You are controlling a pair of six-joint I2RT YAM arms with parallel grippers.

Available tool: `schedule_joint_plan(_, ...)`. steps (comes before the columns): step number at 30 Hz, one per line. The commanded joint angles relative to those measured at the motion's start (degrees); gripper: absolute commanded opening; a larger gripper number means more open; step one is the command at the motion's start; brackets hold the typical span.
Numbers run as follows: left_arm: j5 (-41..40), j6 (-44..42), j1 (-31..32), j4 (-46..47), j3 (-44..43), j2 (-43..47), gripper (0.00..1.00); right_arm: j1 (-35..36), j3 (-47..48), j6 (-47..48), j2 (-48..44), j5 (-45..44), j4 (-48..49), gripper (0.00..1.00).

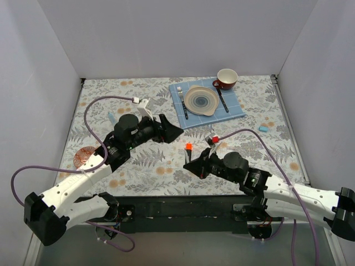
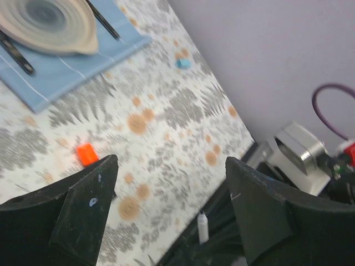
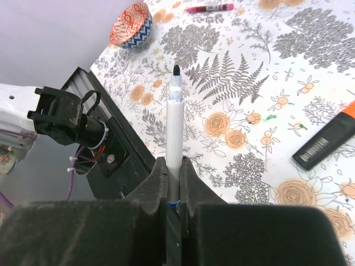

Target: Insert the pens into the pen caps

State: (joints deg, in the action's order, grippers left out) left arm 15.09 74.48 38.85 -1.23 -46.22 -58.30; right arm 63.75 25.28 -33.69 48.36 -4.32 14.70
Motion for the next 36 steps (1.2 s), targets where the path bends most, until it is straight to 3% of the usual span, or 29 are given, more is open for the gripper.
schedule_joint_plan(1,-17.8,-14.6,-1.05,-14.65,-9.57,-1.8,0.78,-0.2,-1.89,0.91,-6.6,-4.55,-1.42,0.01)
schedule_joint_plan(7,-23.7,-34.11,-2.99,-18.46,-20.83,-10.32,0.77,-0.2,-4.36,3.01,-17.41,-6.93,-7.13,0.01)
schedule_joint_plan(12,-18.53,-47.73,-9.39,-19.68,-26.02,-18.59,0.78,-0.2,-3.05,4.86,-23.83,-7.73,-13.19,0.01)
schedule_joint_plan(16,-15.97,-57.23,-16.51,-27.29,-29.17,-25.18,0.77,-0.29,-2.51,5.92,-27.08,-7.64,-14.61,0.01)
schedule_joint_plan(19,-12.31,-58.91,-19.68,-31.71,-35.32,-30.98,0.74,-0.2,-1.81,6.36,-28.14,-8.07,-17.94,0.01)
schedule_joint_plan(27,-4.56,-63.75,-25.83,-34.89,-37.28,-41.62,0.7,-0.2,-1.46,9.25,-27.36,-8.78,-16.11,0.01)
schedule_joint_plan(30,-6.29,-65.94,-27.33,-34.45,-36.93,-44.52,0.63,-0.29,-1.63,10.66,-25.51,-8.95,-15.23,0.01)
schedule_joint_plan(36,-6.83,-67.71,-29.7,-31.55,-35.26,-48.56,0.64,-0.2,-0.76,13.3,-21.56,-9.04,-11.54,0.01)
